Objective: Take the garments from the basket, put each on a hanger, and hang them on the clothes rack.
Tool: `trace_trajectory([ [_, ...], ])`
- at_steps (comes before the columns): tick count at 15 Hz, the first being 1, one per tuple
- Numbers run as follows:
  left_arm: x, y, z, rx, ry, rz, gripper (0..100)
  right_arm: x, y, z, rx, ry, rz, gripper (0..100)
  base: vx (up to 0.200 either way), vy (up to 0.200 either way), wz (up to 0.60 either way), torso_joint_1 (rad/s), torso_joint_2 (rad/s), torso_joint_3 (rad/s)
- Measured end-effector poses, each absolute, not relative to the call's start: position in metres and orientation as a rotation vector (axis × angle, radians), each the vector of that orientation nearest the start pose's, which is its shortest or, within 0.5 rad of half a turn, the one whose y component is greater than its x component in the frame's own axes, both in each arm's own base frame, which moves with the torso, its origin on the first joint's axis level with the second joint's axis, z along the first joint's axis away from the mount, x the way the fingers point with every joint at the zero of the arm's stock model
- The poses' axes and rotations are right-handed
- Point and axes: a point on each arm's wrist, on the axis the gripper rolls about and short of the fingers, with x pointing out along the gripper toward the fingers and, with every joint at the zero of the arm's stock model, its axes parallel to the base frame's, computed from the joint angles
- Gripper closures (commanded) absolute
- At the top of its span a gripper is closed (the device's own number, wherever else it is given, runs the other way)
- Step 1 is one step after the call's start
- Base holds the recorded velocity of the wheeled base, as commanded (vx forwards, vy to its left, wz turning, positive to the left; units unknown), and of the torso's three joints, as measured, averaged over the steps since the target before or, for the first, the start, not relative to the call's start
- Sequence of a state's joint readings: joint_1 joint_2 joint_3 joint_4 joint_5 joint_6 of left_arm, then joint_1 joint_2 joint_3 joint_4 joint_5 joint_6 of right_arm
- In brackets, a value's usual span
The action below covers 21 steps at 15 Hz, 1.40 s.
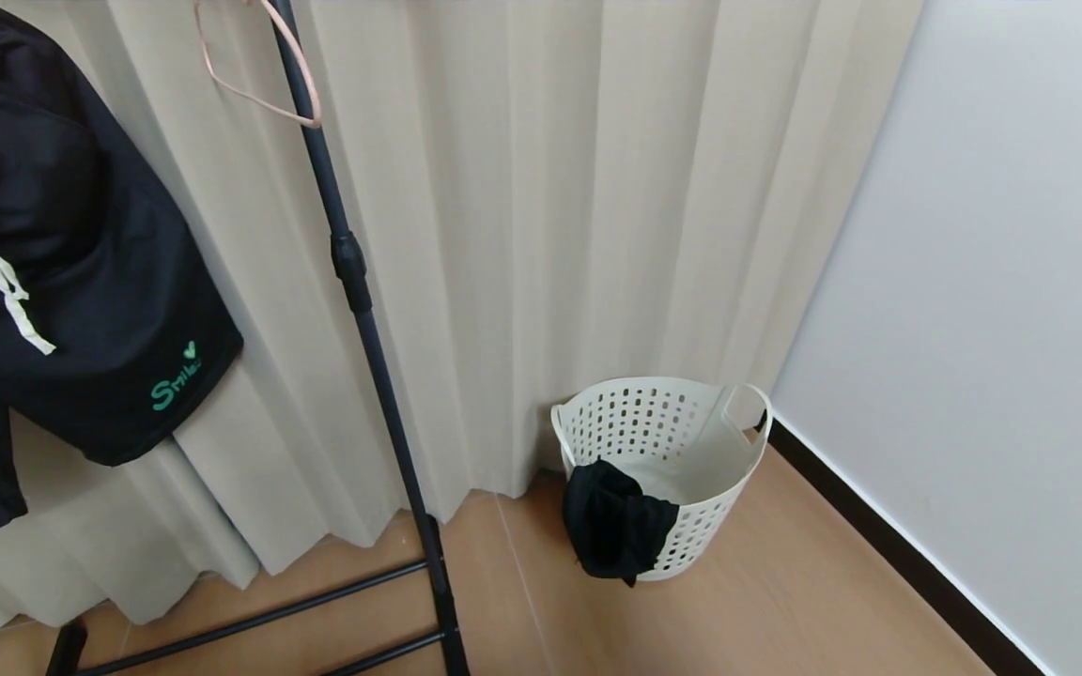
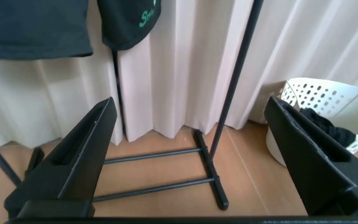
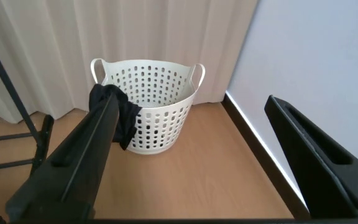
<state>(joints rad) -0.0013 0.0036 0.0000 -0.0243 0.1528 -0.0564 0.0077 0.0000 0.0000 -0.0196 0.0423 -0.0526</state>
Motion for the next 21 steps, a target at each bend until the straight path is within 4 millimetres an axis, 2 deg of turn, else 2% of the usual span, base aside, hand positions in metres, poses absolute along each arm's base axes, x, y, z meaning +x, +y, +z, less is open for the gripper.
trace_trajectory([
  [15,-0.0228,0.0035,0.0780,-0.058,-0.024,0.150,0,-0.0228,0.0008,0.0775,-0.053,-0.021,0.049,0,0.000,0.000,0.00,0.000,0.00,0.000],
  [21,-0.0228,0.0035,0.0780,-0.062,-0.025,0.151,0,-0.0228,0.0008,0.0775,-0.053,-0.021,0.049,0,0.000,0.000,0.00,0.002,0.00,-0.169],
])
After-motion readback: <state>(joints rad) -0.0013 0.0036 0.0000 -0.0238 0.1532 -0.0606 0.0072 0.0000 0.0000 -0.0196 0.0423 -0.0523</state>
